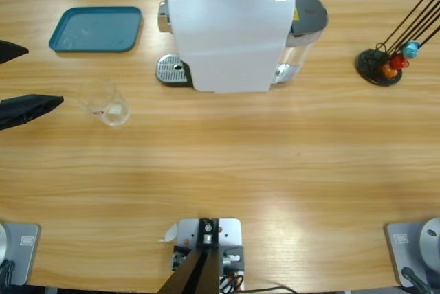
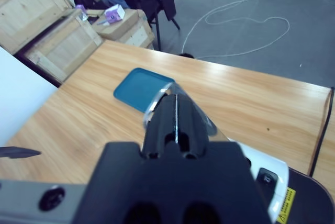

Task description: Pour coffee

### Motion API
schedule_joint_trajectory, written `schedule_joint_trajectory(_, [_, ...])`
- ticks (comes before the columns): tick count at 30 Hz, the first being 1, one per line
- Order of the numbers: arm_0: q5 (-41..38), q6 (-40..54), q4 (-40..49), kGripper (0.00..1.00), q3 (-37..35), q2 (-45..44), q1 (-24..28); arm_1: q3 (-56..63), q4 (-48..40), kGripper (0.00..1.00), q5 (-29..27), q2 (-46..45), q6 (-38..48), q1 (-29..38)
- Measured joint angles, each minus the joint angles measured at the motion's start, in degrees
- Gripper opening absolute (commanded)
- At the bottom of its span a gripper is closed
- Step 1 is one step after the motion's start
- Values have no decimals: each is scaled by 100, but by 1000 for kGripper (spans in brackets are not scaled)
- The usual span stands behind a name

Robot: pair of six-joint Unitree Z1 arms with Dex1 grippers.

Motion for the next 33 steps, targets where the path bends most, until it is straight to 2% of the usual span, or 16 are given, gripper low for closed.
schedule_joint_trajectory(18, [0,-18,236,954,-128,-55,-22,-68,-555,0,163,1150,142,342])
schedule_joint_trajectory(23, [0,-19,236,955,-128,-55,-22,156,-868,0,163,1226,233,406])
schedule_joint_trajectory(33, [0,-42,236,956,-128,-55,-22,189,-876,0,163,1317,421,438])
